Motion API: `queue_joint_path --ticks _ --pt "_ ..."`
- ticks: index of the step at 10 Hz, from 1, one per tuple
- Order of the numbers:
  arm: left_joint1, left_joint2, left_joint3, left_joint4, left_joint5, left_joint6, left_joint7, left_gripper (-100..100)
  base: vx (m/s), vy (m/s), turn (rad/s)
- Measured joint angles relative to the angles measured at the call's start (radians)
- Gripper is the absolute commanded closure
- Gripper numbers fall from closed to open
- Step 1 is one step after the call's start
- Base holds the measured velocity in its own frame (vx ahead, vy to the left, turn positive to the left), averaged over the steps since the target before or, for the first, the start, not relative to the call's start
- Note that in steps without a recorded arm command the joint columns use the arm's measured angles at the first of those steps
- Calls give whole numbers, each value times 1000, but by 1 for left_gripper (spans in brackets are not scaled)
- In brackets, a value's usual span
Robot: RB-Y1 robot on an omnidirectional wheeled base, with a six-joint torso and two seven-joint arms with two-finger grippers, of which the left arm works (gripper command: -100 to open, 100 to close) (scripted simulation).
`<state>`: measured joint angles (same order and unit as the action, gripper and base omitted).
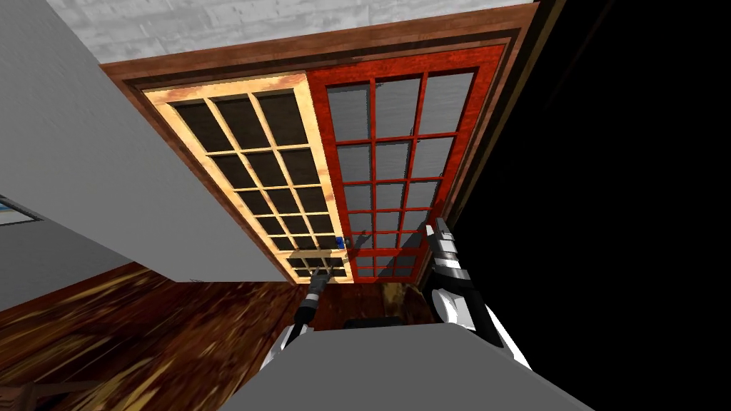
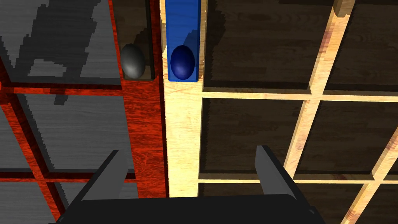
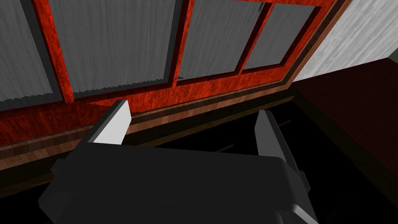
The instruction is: Pull the door open
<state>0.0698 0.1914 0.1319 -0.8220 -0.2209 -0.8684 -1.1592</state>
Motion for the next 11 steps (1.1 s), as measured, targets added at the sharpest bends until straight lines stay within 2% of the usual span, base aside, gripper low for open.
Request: queue_joint_path --ticks 4,5,8,10,11 --pt "-26 2 2 70 -13 -19 -52 -100 164 -33 -1" --pt "-27 2 2 72 -13 -20 -55 -100 -75 27 45" --pt "2 5 18 75 -7 -10 -61 -100 -153 46 19" --pt "1 15 38 127 3 -23 -71 -100 -181 31 6" --pt "24 12 46 112 6 -16 -74 -100 -170 53 2"
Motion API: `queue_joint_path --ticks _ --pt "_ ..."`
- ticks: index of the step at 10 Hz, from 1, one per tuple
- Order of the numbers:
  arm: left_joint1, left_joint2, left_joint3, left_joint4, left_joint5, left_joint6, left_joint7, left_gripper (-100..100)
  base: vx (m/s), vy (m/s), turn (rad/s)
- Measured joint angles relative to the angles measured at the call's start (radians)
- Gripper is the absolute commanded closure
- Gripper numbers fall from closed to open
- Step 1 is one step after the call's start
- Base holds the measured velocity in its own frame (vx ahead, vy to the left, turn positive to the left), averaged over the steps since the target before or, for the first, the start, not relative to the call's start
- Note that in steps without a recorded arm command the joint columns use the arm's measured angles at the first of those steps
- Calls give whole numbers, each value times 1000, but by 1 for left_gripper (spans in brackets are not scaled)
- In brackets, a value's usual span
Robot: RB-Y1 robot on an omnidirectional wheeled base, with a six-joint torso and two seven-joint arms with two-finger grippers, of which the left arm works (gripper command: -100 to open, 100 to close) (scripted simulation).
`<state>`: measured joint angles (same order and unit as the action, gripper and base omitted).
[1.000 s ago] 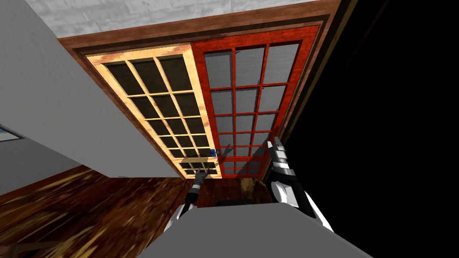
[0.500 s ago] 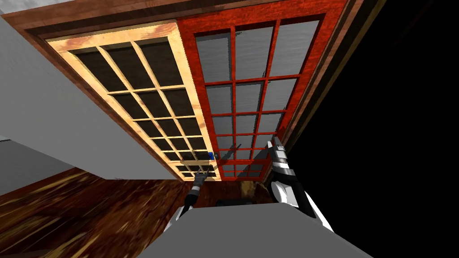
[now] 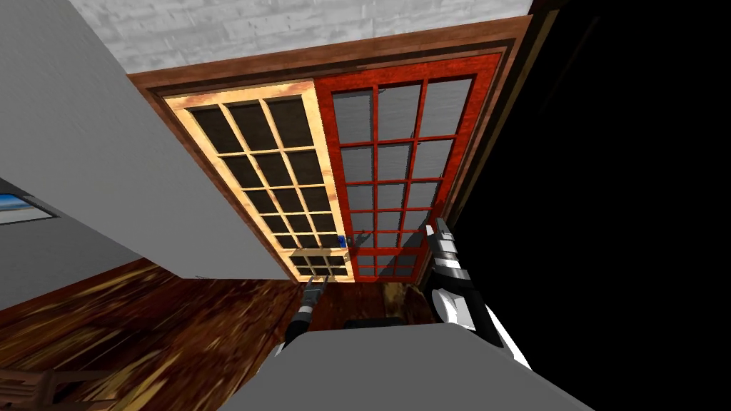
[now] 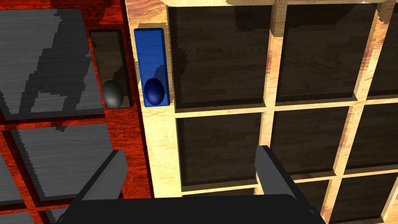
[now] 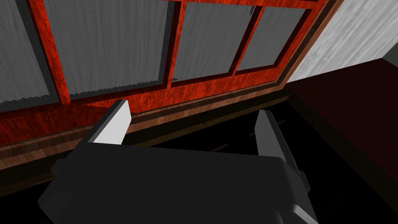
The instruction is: Pull the door open
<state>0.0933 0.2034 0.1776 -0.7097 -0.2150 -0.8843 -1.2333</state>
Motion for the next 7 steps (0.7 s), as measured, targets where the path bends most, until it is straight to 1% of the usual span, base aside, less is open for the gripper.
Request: queue_joint_path --ticks 1,2,3,4,5,6,7 --pt "22 0 11 -12 5 14 -4 -100 -179 73 -6" --pt "12 3 25 30 12 6 -14 -100 -196 68 -21" --pt "12 8 41 57 20 2 -22 -100 -142 60 -12" --pt "35 4 48 33 22 16 -26 -100 -165 66 -32" --pt "58 1 63 24 29 29 -33 -100 -155 63 -30" --pt "68 0 75 32 35 33 -42 -100 -102 51 -25" --pt "70 6 86 46 40 33 -45 -100 -139 63 -52"
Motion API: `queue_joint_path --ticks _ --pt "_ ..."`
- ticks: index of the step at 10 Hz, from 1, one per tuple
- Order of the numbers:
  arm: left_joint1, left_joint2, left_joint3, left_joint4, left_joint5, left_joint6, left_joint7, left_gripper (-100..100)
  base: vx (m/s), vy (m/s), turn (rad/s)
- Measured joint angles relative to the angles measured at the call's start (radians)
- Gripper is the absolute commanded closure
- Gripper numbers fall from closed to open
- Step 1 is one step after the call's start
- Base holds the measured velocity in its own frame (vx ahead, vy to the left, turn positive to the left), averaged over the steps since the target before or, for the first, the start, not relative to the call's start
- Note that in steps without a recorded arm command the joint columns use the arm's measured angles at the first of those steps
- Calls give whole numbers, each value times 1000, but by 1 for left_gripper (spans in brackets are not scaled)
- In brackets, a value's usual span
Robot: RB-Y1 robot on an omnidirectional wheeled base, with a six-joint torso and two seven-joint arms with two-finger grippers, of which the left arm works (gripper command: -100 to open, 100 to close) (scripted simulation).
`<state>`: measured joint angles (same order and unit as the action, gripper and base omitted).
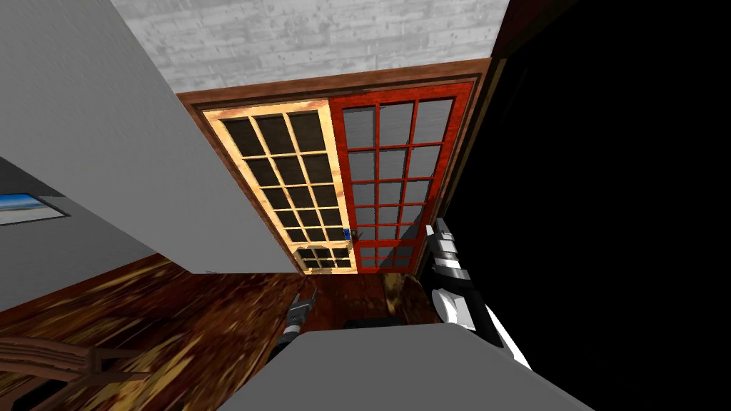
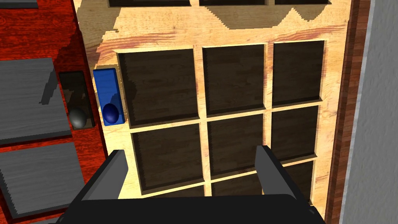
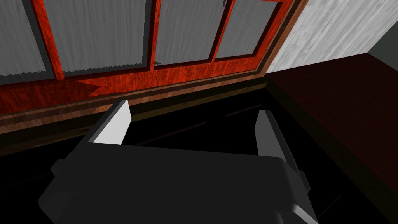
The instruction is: Pull the door open
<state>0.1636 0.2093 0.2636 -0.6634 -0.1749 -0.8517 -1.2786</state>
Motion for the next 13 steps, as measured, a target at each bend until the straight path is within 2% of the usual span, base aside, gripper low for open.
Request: queue_joint_path --ticks 1,2,3,4,6,7,8,10,12,13 --pt "18 -2 16 -6 7 10 -7 -100 -110 47 -33" --pt "10 0 27 19 13 9 -15 -100 -96 48 -81" --pt "-3 12 46 71 23 -6 -24 -100 -129 72 -93" --pt "0 6 66 90 32 -10 -40 -100 -98 56 -29" --pt "36 1 86 54 42 15 -49 -100 -96 48 -130" --pt "30 2 104 66 51 26 -59 -100 -51 50 -186" --pt "20 -1 123 92 61 24 -75 -100 10 55 -232" --pt "16 -19 154 76 77 41 -103 -100 124 56 -226" --pt "-3 -30 168 65 86 53 -119 -100 135 31 -85" --pt "-18 -29 171 86 88 45 -123 -100 117 3 -132"
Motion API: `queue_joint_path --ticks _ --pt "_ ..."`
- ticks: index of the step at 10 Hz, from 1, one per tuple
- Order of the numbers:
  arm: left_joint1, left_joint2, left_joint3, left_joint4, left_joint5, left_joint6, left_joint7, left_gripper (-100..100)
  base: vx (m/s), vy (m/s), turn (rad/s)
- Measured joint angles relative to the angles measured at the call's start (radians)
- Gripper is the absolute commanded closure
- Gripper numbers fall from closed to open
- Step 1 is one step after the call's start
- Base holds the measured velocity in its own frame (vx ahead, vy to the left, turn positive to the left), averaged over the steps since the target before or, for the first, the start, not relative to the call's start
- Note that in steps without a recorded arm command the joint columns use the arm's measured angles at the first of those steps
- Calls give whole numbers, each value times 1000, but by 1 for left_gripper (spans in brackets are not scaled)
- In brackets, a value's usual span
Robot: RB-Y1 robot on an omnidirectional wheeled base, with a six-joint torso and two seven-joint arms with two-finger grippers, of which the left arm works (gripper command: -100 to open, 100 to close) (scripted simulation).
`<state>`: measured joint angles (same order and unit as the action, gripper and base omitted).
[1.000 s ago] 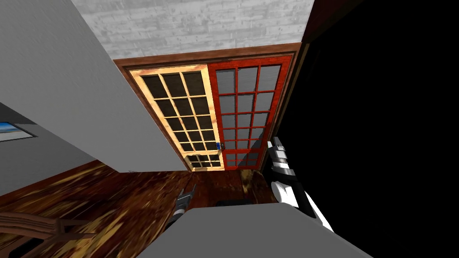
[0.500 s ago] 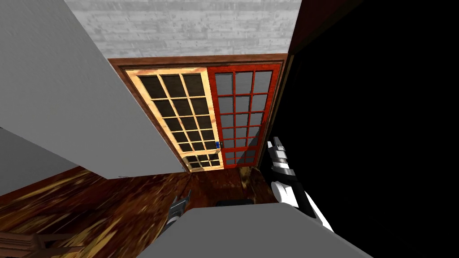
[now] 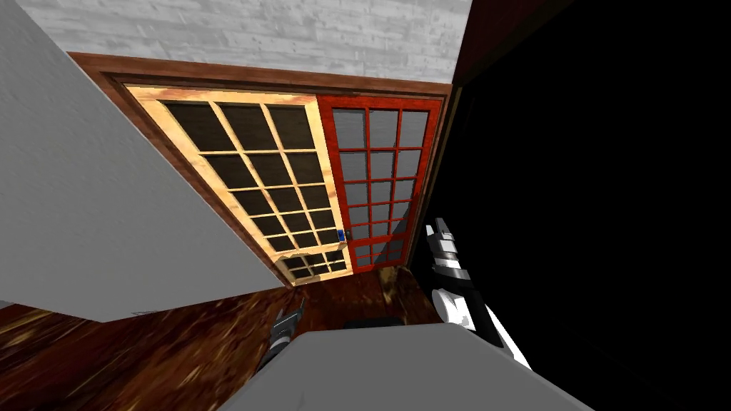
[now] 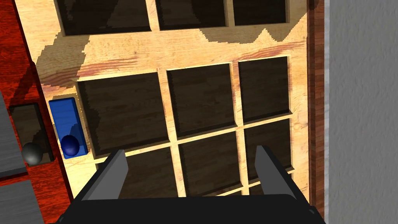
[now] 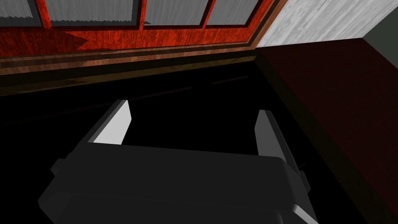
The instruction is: Pull the door open
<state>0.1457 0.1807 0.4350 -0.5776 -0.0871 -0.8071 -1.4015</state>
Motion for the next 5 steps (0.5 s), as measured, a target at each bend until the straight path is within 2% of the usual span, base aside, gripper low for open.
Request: queue_joint_path --ticks 2,4,5 --pt "-30 -9 4 6 4 -8 -10 -100 158 23 -172" --pt "-42 -30 1 -44 3 16 -17 -100 111 4 -37" --pt "-58 -25 3 -18 4 7 -20 -100 102 13 -99"
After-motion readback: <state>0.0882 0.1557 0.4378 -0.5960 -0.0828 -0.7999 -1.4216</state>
